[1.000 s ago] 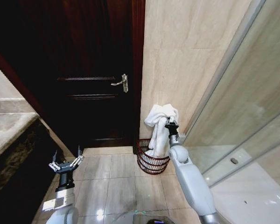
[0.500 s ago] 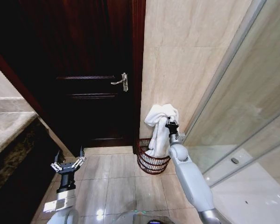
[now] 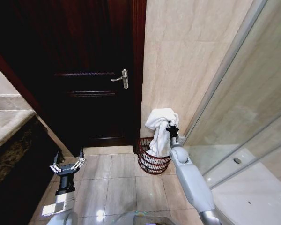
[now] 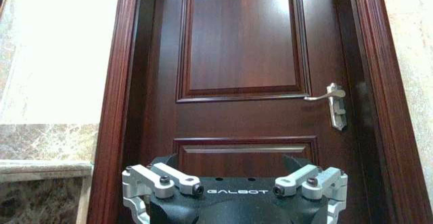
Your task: Discard the used towel into the hamper.
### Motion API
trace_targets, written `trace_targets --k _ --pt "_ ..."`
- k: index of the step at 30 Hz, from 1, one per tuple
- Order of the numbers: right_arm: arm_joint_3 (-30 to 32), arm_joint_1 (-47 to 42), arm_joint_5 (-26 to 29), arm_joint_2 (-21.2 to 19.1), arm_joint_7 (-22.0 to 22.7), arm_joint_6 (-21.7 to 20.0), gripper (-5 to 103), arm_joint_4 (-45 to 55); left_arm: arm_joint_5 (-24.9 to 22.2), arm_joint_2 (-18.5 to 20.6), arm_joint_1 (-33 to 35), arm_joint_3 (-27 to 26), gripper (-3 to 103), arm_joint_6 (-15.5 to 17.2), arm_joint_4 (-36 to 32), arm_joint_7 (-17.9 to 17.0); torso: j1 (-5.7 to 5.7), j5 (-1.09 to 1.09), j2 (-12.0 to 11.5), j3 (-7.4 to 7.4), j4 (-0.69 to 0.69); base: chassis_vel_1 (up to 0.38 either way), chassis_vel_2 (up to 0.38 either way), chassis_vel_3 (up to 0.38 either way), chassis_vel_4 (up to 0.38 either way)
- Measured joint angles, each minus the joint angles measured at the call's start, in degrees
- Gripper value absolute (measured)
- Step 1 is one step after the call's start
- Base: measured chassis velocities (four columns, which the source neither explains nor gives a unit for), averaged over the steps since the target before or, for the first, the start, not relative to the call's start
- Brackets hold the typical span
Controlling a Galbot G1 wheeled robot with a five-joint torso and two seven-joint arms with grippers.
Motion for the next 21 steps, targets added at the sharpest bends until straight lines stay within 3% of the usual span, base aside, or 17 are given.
trace_targets --k 21 --pt "-0.1 -4.5 -0.1 -0.9 0.1 0.8 12 -1.4 -1.1 0.0 2.2 -0.7 100 -1.7 -0.9 0.3 -2.32 0.00 -5.4 -3.04 0.00 0.000 0.000 0.000 0.000"
